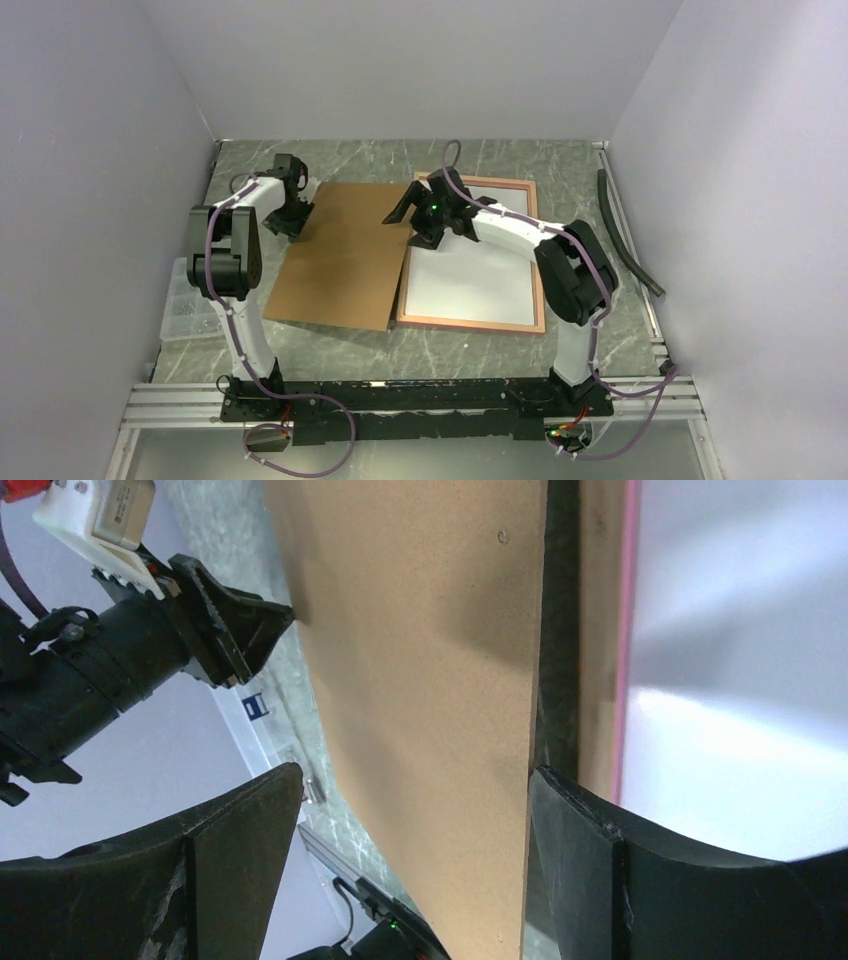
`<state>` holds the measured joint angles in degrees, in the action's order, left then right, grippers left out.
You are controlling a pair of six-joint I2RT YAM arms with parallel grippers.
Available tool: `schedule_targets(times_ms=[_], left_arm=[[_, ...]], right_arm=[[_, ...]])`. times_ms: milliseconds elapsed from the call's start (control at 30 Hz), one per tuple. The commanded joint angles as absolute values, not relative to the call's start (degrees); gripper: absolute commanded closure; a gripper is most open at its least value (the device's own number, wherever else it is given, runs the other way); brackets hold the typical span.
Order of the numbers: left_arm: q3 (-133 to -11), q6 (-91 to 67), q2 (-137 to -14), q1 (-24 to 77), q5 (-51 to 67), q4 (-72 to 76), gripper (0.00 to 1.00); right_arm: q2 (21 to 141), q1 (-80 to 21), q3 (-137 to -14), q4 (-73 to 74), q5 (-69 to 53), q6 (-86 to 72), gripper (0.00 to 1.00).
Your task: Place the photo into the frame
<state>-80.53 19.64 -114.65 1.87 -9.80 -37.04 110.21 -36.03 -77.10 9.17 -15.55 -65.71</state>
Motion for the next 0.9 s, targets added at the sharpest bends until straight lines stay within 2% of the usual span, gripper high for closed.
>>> schedule_targets(times_ms=[0, 233, 467, 867], left_arm=[[-81.34, 12.94, -118.23, 10.36, 8.28, -41.44, 0.51], [-82.02, 12.15, -119.35, 14.11, 8.98, -41.93, 0.51], [-81.89, 12.19, -118.30, 14.26, 7.56, -42.52, 0.51], [-85.43, 13.35, -112.56, 8.45, 9.72, -47.82, 0.45]], right_arm=[[104.74, -36.13, -73.59, -5.09, -21.83, -70.27, 0.14], [99.97, -31.81, -64.47, -7.07, -22.28, -70.57, 0.15], [100.15, -29.46, -60.01, -5.72, -23.60, -68.55, 0.16], [98.93, -27.91, -58.01, -1.00, -22.06, -63.22, 0.17]])
